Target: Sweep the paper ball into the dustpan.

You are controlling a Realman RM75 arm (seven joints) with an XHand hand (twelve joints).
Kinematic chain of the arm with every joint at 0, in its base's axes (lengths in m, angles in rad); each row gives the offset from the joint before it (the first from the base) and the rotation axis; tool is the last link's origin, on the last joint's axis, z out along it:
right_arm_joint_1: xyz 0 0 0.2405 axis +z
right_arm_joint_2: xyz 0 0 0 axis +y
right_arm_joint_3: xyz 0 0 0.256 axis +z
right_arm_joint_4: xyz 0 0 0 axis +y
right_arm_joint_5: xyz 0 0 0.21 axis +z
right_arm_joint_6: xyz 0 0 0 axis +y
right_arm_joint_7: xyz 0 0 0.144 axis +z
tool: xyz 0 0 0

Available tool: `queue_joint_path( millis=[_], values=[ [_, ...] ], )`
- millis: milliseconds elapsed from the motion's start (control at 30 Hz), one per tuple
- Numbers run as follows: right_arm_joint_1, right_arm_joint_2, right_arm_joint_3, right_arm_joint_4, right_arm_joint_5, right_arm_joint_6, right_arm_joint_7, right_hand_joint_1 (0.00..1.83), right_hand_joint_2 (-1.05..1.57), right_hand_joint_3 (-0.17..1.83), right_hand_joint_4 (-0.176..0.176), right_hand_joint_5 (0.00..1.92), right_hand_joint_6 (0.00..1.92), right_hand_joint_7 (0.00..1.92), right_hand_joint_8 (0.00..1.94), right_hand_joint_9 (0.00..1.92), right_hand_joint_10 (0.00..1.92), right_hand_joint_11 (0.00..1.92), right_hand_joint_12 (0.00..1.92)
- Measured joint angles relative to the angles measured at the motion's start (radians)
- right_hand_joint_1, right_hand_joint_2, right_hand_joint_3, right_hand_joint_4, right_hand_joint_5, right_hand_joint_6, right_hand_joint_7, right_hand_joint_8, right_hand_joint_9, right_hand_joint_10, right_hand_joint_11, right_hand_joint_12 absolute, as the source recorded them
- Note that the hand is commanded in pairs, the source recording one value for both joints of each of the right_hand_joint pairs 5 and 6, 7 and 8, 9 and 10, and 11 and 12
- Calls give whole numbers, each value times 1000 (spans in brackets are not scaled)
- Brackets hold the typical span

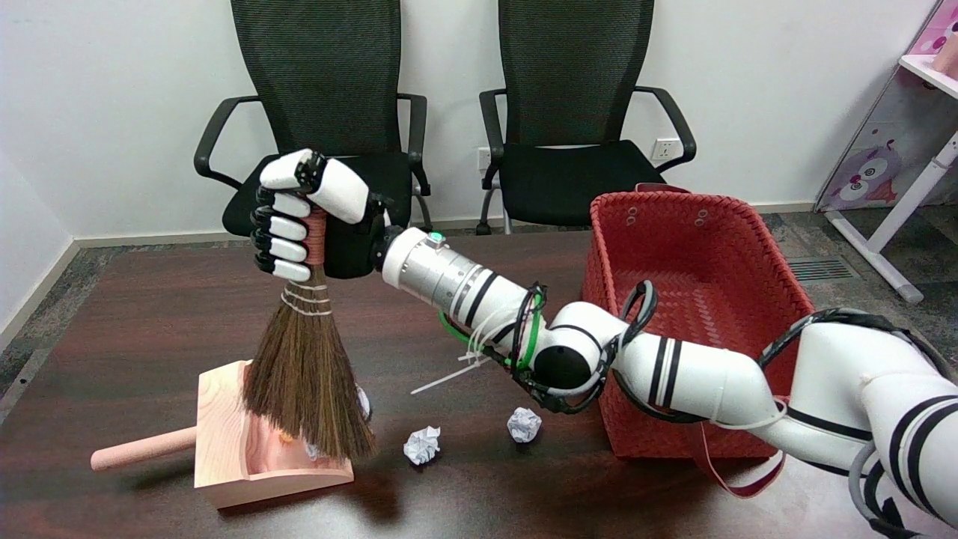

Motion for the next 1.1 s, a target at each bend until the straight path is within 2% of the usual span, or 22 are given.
queue_joint_path(
  millis=[267, 600, 733, 900, 1100],
  values=[
    [-64, 17, 102, -91, -2, 22, -196, 759, 1141, 1380, 37, 1920, 1920, 1920, 1920, 1920, 1920, 1920, 1920],
    [-293, 37, 398, -298, 8, 82, -651, 758, 1337, 1329, 44, 1920, 1920, 1920, 1920, 1920, 1920, 1920, 1920],
    [-407, 34, 518, -388, 13, 99, -817, 734, 1434, 1392, 54, 1920, 1920, 1920, 1920, 1920, 1920, 1920, 1920],
    [-517, -1, 623, -463, 5, 111, -952, 741, 1417, 1477, 58, 1920, 1920, 1920, 1920, 1920, 1920, 1920, 1920],
    [-646, -101, 733, -526, -42, 110, -1070, 732, 1390, 1548, 54, 1920, 1920, 1920, 1920, 1920, 1920, 1920, 1920]
  ],
)
